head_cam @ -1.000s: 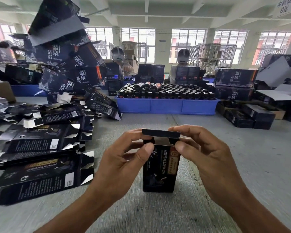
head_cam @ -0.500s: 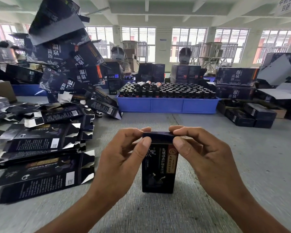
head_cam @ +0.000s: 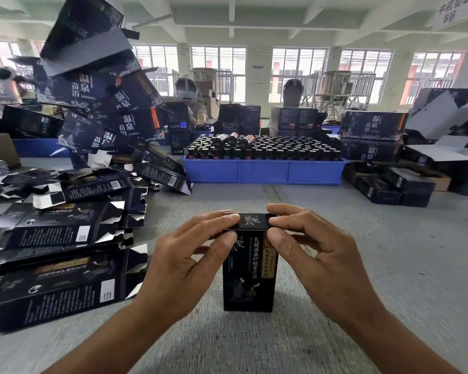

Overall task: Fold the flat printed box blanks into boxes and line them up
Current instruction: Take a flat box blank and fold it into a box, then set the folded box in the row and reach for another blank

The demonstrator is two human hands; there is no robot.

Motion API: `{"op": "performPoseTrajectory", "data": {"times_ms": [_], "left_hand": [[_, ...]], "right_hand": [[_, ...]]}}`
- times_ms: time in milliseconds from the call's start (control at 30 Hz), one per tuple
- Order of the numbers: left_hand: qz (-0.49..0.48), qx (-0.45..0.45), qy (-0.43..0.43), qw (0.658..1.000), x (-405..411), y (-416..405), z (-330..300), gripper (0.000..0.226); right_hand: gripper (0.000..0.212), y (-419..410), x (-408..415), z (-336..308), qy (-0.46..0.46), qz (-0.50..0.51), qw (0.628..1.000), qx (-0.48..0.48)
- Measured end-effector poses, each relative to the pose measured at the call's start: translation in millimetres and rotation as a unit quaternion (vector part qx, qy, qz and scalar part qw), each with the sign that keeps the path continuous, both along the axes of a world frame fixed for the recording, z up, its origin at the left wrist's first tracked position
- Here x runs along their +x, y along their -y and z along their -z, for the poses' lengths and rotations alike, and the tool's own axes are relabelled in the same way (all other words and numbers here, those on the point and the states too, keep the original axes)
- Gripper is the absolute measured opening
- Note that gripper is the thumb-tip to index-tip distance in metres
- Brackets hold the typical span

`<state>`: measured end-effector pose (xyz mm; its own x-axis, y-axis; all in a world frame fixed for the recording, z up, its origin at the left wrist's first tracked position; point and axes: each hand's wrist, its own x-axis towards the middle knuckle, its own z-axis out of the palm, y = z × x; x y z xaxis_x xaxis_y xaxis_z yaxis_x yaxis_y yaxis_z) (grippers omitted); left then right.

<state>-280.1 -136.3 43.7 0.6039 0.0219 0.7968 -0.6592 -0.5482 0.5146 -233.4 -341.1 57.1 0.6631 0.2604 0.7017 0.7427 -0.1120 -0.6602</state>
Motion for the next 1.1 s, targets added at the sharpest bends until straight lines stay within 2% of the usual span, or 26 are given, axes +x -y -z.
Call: {"op": "performPoseTrajectory", "data": {"times_ms": [167,267,300,400,467,567,733,833,933,1000,1100], "left_hand": [[-0.001,0.044,-0.031,0.999,1,-4,5,0.038],[-0.017,0.048,-0.052,0.997,3,-2,5,0.039],[-0.029,0.040,-0.050,0.998,3,-1,6,0.037],[-0.066,-0.026,-0.060,0.996,8,5,8,0.029],[-0.063,-0.118,-0.096,0.986,12,7,10,0.030],[-0.045,-0.226,-0.145,0.962,17,7,12,0.025],[-0.023,-0.266,-0.206,0.942,20,9,13,0.032],[-0.005,-0.221,-0.243,0.944,19,10,18,0.049],[-0.048,-0.090,-0.249,0.963,23,4,31,0.059],[-0.066,0.003,-0.258,0.964,25,0,41,0.066],[-0.090,0.131,-0.248,0.956,25,4,43,0.053]], "right_hand": [[0.019,0,2,4,-0.034,-0.008,0.999,0.011],[0.019,-1,5,7,-0.045,0.009,0.999,-0.020],[0.025,-2,5,9,-0.040,0.027,0.998,-0.044],[0.065,-6,3,16,-0.077,0.053,0.987,-0.128],[0.078,-10,0,22,-0.093,0.048,0.978,-0.182],[0.077,-16,-3,30,-0.023,0.062,0.963,-0.262],[0.061,-15,2,35,0.014,0.092,0.949,-0.302],[0.054,-6,15,31,-0.010,0.130,0.953,-0.273],[0.050,12,45,24,-0.057,0.204,0.942,-0.260],[0.051,28,72,17,-0.093,0.250,0.928,-0.258],[0.054,57,113,5,-0.126,0.315,0.897,-0.282]]}}
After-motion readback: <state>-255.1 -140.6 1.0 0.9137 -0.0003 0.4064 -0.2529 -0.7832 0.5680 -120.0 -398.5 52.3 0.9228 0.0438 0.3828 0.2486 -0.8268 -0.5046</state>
